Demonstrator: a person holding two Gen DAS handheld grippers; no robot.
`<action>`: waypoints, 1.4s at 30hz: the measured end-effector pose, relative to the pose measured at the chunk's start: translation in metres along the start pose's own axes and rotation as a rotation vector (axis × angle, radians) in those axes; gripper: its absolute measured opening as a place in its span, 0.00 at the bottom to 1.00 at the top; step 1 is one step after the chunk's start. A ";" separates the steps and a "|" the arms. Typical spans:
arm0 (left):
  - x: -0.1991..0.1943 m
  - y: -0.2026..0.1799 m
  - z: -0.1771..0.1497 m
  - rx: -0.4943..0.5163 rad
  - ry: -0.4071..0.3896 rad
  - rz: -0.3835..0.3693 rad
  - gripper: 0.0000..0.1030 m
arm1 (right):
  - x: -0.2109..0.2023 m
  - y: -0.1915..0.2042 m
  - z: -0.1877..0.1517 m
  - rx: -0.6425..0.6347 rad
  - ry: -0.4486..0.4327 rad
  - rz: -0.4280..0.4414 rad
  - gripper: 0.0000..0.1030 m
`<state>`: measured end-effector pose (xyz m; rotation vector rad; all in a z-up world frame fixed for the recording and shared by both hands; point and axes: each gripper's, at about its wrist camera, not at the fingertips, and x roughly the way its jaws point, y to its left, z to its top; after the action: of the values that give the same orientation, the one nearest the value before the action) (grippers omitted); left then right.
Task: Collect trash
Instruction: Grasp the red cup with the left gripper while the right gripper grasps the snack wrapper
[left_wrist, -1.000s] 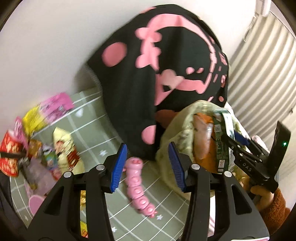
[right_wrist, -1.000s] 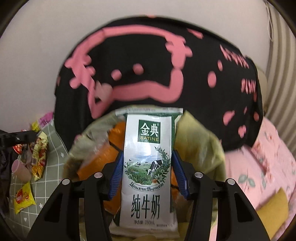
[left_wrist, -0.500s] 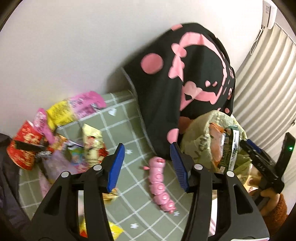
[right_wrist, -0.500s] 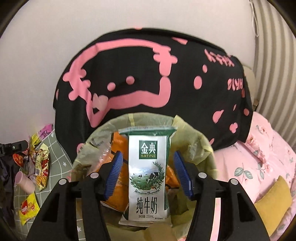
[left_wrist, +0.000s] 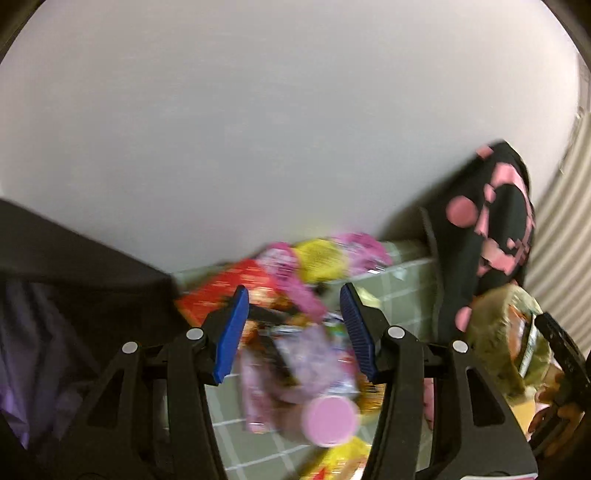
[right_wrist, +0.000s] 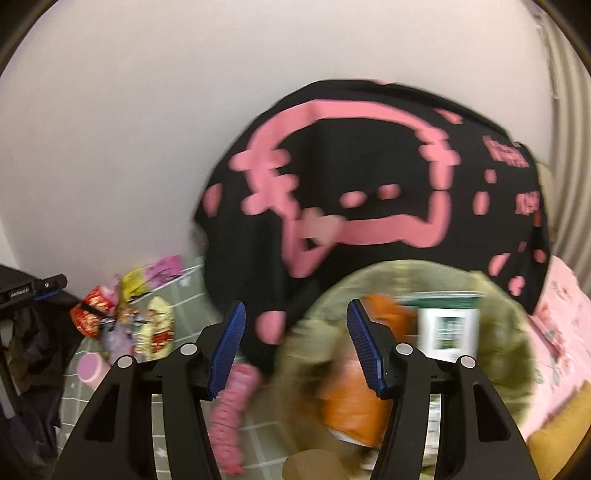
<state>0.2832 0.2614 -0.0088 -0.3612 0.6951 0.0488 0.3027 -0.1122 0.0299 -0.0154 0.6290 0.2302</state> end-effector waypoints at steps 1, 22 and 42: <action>0.000 0.010 0.000 -0.013 0.000 0.014 0.48 | 0.006 0.008 0.000 -0.007 0.010 0.018 0.52; 0.021 0.045 0.002 -0.012 0.056 0.051 0.48 | 0.115 0.131 -0.033 -0.084 0.271 0.221 0.52; 0.018 0.059 0.005 -0.024 0.050 0.012 0.48 | 0.135 0.136 -0.054 -0.085 0.393 0.329 0.27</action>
<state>0.2902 0.3173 -0.0351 -0.3825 0.7467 0.0596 0.3478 0.0437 -0.0855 -0.0398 1.0134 0.5814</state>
